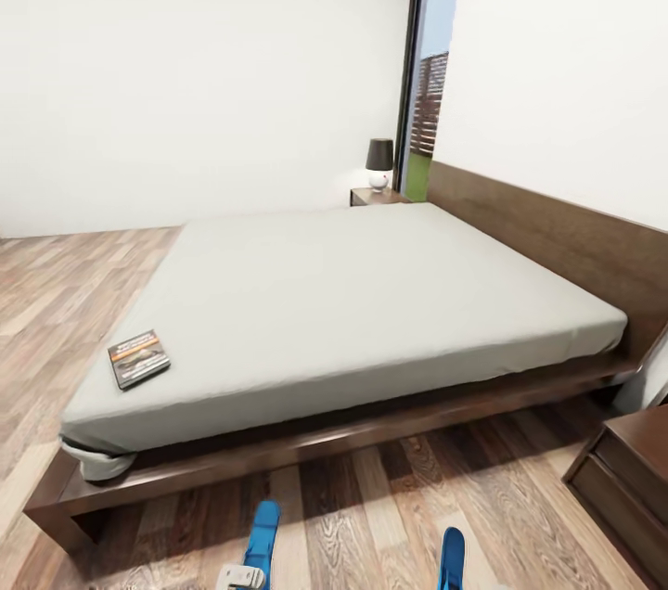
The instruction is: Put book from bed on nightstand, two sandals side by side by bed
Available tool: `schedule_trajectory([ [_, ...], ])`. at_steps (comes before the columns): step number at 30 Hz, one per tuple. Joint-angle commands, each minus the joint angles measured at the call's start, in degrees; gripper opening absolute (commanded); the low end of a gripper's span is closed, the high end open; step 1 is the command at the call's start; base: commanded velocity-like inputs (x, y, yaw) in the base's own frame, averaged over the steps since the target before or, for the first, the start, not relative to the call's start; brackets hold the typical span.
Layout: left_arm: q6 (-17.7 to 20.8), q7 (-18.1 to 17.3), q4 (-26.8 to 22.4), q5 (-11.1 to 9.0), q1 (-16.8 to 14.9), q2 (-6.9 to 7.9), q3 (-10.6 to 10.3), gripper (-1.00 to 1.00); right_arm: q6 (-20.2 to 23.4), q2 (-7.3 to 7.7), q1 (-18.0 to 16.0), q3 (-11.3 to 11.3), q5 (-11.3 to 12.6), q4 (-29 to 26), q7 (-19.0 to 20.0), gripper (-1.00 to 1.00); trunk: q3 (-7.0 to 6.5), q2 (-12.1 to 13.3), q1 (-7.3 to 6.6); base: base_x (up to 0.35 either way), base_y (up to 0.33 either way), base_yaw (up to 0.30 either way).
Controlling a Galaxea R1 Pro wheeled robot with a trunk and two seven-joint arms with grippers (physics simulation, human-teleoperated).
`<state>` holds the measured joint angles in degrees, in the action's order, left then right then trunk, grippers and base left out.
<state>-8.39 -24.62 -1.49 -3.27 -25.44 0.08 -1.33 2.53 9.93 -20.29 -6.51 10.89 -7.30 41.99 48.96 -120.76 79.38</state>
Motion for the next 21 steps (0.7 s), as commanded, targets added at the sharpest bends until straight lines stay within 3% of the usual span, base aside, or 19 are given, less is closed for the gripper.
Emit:
schedule_trajectory([
  [1,-0.14,-0.25,0.08,-0.24,-0.05,0.01,-0.14,-1.00,0.28,0.00,0.02,-0.44,0.04,0.00,0.29,-1.00,0.05,-0.02,-0.01,0.000,0.000,0.288],
  [21,-0.14,-0.25,0.08,-0.24,-0.05,0.01,-0.14,-1.00,0.28,0.00,0.00,-0.44,0.02,0.00,0.31,-1.00,0.05,-0.02,-0.01,0.000,0.000,0.280],
])
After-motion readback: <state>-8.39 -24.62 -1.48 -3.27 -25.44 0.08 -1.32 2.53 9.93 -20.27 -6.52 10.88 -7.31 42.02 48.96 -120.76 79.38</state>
